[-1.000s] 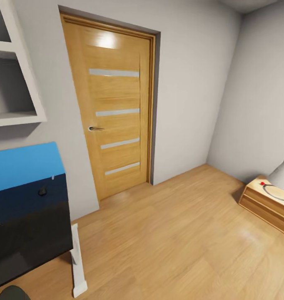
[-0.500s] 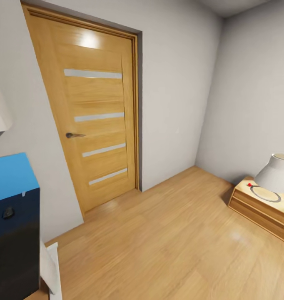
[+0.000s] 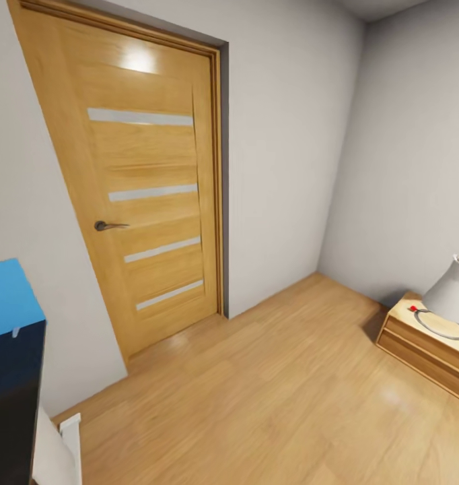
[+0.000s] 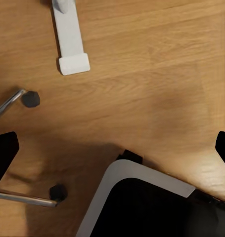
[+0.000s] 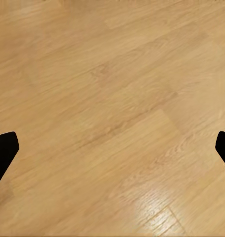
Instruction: In the bedroom, organize the workspace by keeping the computer under the desk, ensuring the monitor is on the desk, placing the keyboard on the desk next to the monitor, placing the mouse on the desk next to the keyboard, moving the folder from the swivel chair onto the desk next to the mouse, stacking the notebook on top of the folder with the pen on top of the notebook, and positioning the swivel chair next to the desk.
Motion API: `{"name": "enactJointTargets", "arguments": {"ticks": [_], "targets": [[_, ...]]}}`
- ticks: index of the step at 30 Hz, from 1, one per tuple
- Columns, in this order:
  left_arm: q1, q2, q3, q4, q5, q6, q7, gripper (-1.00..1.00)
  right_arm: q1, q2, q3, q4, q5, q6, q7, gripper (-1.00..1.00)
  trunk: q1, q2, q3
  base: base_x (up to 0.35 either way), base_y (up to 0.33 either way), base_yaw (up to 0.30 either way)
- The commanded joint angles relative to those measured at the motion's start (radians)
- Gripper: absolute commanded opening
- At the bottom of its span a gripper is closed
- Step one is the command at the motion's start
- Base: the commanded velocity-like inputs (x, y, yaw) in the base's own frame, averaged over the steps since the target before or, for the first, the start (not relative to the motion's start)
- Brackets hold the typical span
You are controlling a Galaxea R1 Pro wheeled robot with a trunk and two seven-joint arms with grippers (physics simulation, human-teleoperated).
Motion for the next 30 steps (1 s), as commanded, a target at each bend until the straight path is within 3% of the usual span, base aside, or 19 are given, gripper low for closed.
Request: {"name": "enactJointTargets", "arguments": {"ticks": [1, 30], "targets": [[-0.001, 0.0, 0.007, 0.001, -0.004, -0.003, -0.001, 1.0, -0.001, 0.0, -0.002, 0.001, 0.011, -0.001, -0.008, 1.0, 0.001, -0.001, -0.001, 0.321, 0.0, 0.0], [-0.001, 0.0, -0.007, 0.001, -0.004, -0.002, -0.001, 1.0, -0.001, 0.002, 0.0, 0.001, 0.012, 0.0, -0.008, 1.0, 0.001, -0.001, -0.001, 0.318, -0.112, 0.02]]}}
